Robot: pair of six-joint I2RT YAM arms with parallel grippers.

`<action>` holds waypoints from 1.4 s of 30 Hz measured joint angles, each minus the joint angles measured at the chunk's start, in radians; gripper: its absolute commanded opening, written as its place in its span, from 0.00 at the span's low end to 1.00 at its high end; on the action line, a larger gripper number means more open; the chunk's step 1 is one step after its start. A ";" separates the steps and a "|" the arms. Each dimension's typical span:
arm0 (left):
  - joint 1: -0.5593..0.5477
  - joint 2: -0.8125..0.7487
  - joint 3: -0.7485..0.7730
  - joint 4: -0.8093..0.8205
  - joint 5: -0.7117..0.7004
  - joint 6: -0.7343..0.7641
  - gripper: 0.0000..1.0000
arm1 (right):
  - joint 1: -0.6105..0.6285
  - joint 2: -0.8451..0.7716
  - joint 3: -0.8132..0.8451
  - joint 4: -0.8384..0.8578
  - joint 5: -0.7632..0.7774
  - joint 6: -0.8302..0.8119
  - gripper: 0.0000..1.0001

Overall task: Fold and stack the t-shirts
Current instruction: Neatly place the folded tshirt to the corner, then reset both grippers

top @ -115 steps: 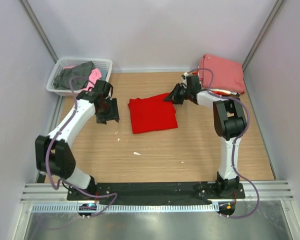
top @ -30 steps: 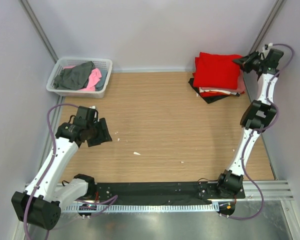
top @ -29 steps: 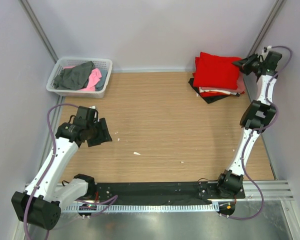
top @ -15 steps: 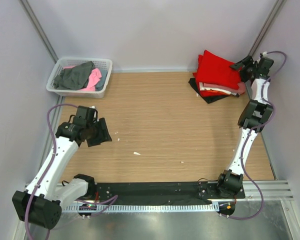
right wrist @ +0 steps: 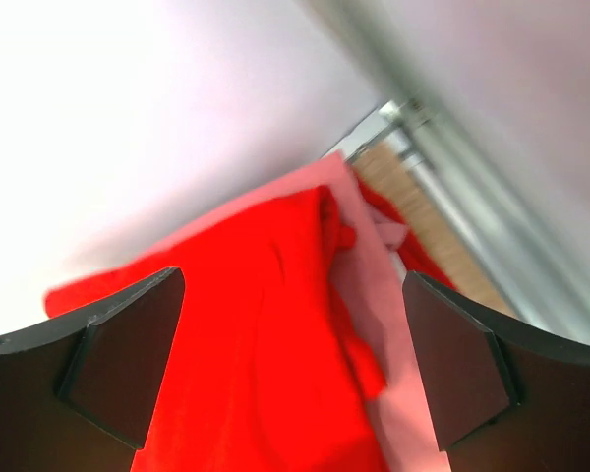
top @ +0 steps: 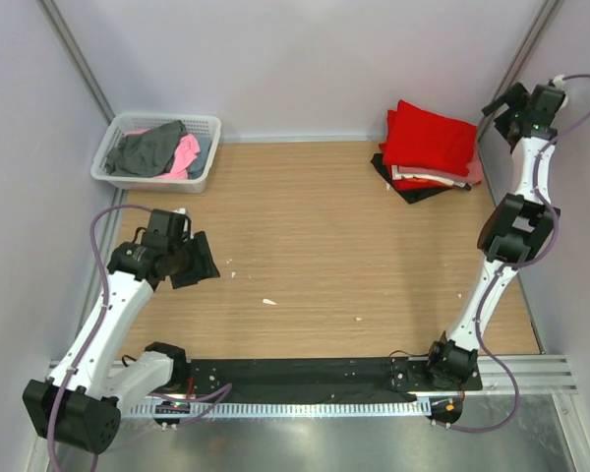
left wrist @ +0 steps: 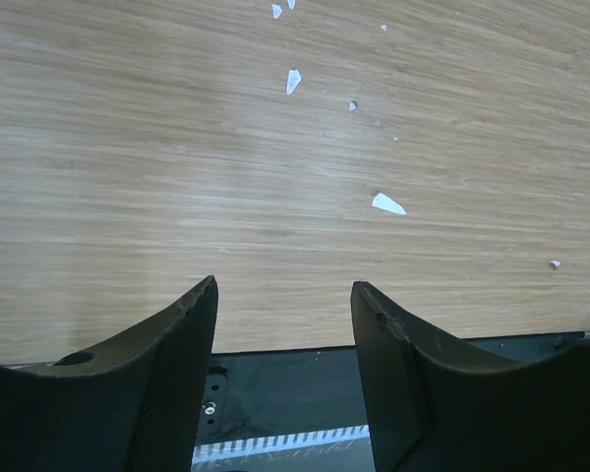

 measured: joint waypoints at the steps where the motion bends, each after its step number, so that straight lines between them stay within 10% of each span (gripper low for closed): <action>1: 0.000 -0.003 0.000 0.000 0.000 0.000 0.58 | 0.000 -0.032 0.000 -0.024 0.045 -0.001 1.00; 11: 0.010 -0.009 0.000 0.006 0.012 0.000 0.58 | 0.021 -0.660 -0.596 0.019 0.263 0.052 1.00; 18: 0.014 -0.009 -0.001 0.008 0.023 0.002 0.59 | 0.575 -0.976 -1.125 0.190 0.294 0.033 1.00; 32: 0.017 -0.034 -0.002 0.010 0.023 0.000 0.59 | 1.054 -1.142 -1.835 0.550 0.278 0.218 1.00; 42: 0.018 -0.082 -0.002 0.009 -0.016 -0.005 0.59 | 1.078 -1.126 -1.941 0.732 0.248 0.256 1.00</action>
